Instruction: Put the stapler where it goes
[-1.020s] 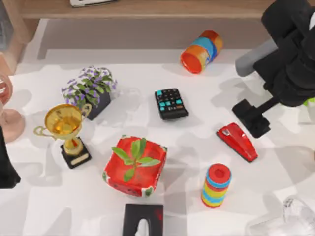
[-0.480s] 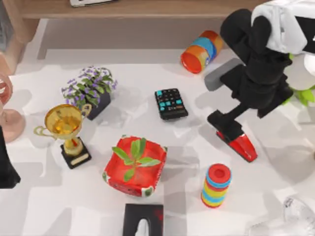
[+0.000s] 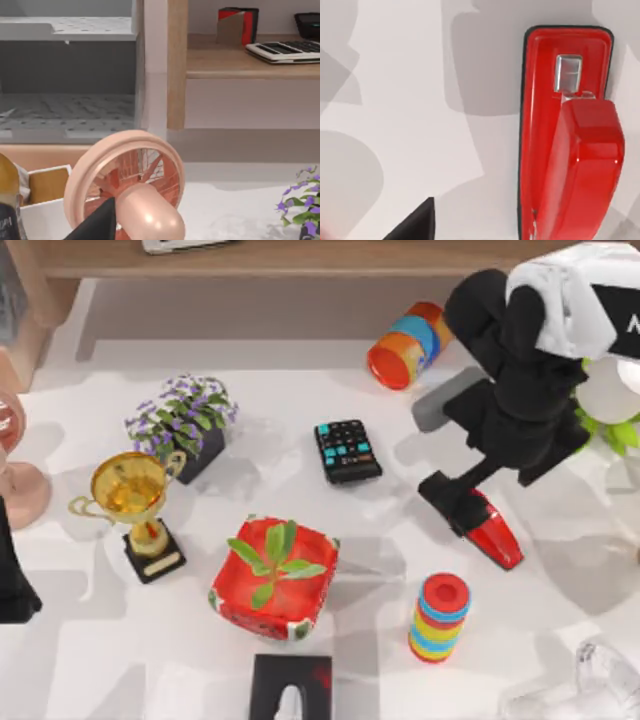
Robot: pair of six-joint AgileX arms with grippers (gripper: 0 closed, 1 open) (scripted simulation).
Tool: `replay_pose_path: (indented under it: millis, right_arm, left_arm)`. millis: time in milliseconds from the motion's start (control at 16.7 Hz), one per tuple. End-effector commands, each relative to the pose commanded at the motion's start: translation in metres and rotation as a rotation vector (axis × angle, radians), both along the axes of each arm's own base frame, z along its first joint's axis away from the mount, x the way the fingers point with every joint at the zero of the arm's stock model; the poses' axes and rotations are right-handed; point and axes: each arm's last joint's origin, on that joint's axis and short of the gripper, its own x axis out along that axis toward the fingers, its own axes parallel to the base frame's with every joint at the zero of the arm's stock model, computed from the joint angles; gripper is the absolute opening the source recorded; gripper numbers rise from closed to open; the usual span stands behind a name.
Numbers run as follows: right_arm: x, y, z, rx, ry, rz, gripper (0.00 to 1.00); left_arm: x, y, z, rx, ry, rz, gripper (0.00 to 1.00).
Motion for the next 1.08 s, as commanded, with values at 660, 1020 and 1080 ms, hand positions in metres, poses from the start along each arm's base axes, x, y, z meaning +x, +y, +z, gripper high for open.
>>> replay_pose_path:
  millis: [660,1020,1080]
  right_arm:
    - [0.000,0.001,-0.038,0.001,-0.001,0.000,0.85]
    - [0.000,0.001,-0.038,0.001,-0.001,0.000,0.40]
    - [0.000,0.001,-0.038,0.001,-0.001,0.000,0.32]
  left_arm:
    - [0.000,0.000,0.000,0.000,0.000,0.000,1.00]
    - [0.000,0.000,0.000,0.000,0.000,0.000,1.00]
    - [0.000,0.000,0.000,0.000,0.000,0.000,1.00]
